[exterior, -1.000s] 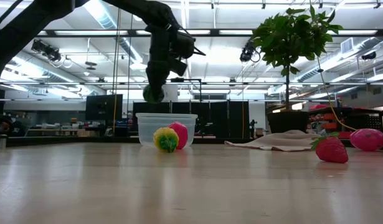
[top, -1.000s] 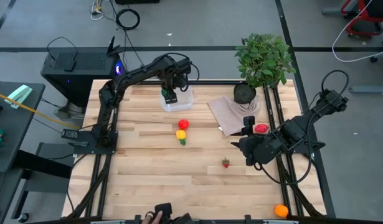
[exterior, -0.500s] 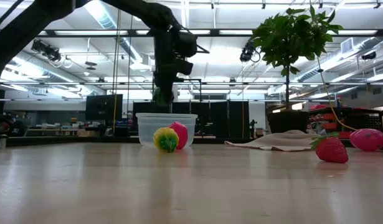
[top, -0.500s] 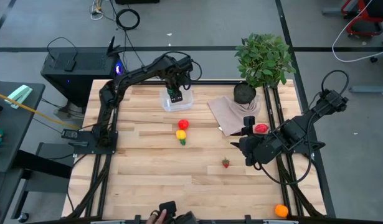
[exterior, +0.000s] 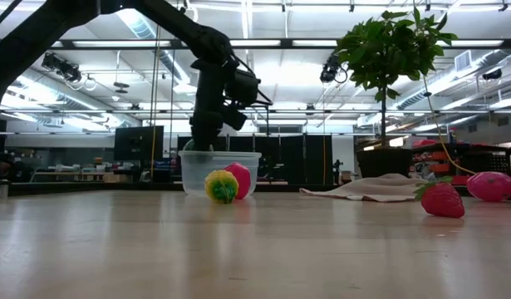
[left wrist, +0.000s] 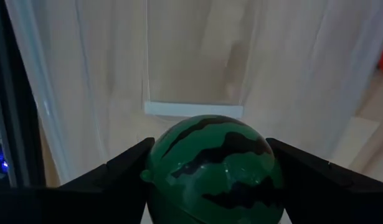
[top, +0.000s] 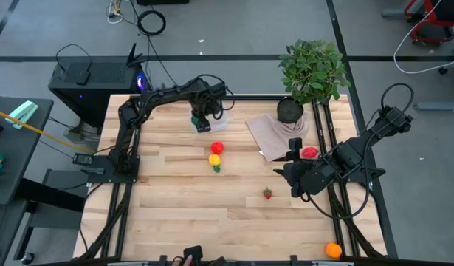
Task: Pick and placing Produce into tupperware
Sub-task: Put the green watermelon into the container, then put the yellow pineapple into the container
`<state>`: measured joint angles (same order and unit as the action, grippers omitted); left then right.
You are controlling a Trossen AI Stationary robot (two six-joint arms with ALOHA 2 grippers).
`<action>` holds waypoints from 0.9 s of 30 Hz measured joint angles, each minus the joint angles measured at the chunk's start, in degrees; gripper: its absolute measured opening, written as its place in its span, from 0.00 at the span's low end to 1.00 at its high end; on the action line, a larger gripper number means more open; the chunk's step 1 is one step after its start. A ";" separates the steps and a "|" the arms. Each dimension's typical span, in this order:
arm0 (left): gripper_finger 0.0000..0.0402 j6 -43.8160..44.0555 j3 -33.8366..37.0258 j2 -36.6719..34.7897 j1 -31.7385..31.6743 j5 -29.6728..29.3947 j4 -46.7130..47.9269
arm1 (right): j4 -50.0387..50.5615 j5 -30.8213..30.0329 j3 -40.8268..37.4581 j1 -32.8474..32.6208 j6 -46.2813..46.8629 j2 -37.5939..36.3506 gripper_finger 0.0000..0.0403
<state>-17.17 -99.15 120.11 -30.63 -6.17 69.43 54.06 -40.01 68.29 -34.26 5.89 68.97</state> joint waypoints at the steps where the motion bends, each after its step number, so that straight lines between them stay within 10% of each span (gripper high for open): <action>1: 0.76 0.09 0.23 0.00 0.00 -0.07 -0.33 | 0.00 0.00 0.00 0.00 0.00 0.00 0.39; 27: 0.82 1.14 0.12 -6.99 0.68 -3.02 -1.27 | 0.11 -0.01 0.00 0.00 0.09 0.00 0.39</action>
<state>-16.03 -99.02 113.13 -29.96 -9.19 68.16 54.17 -40.02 68.29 -34.26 5.98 68.97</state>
